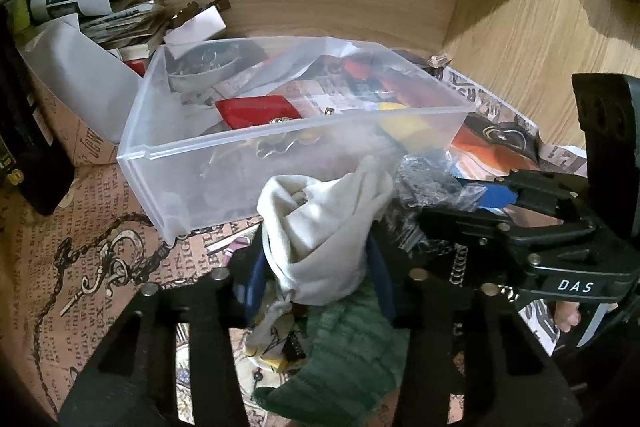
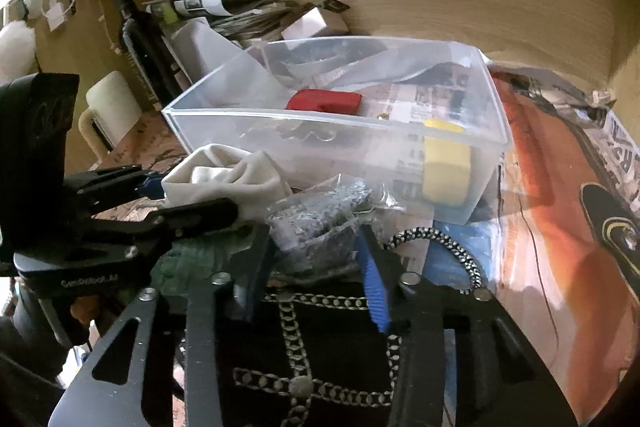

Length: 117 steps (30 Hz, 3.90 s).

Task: Organize soft objects
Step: 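Grasp the white cloth bag with the left gripper while the right grasps the plastic bag, then lower the white cloth bag and plastic bag into the clear bin and release, then grasp the green knit glove with the left gripper while the right grasps the black chain cap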

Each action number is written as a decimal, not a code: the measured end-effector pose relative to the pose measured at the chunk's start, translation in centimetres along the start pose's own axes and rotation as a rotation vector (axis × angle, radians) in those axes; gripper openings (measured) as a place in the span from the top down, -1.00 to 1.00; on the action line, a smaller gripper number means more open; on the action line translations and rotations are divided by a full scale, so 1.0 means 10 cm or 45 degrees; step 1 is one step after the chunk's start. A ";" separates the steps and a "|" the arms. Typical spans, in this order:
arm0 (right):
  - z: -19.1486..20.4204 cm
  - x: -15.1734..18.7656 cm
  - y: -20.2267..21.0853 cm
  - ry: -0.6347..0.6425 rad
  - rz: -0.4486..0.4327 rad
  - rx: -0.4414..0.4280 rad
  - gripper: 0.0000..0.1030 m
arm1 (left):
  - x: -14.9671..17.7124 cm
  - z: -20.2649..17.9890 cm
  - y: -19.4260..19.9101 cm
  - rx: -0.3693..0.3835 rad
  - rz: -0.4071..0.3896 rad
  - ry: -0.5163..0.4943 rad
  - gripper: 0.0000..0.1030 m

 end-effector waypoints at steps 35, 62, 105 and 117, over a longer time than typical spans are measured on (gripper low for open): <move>0.10 -0.54 0.75 0.043 -0.359 0.017 0.49 | -0.62 0.36 0.89 -0.168 -0.355 0.067 0.43; -0.01 -0.04 -0.08 0.145 0.039 0.073 0.54 | -0.63 0.56 -0.17 -0.272 -0.050 -0.001 0.43; -0.13 -0.88 0.01 0.095 -0.190 0.219 -0.04 | -0.26 0.53 0.47 -0.211 -0.086 0.065 -0.56; 0.26 -0.54 0.85 0.153 -0.374 0.160 -0.47 | -0.04 0.11 0.80 -0.171 -0.125 0.003 -0.76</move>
Point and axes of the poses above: each gripper's, at about its wrist camera, not at the fingertips, and y roughly against the way its jaws point, z to its left, x to its underside, the point moved 5 cm from there along -y, roughly the way its jaws point, and after that the axes turned 8 degrees about -y, right-handed, at the moved point
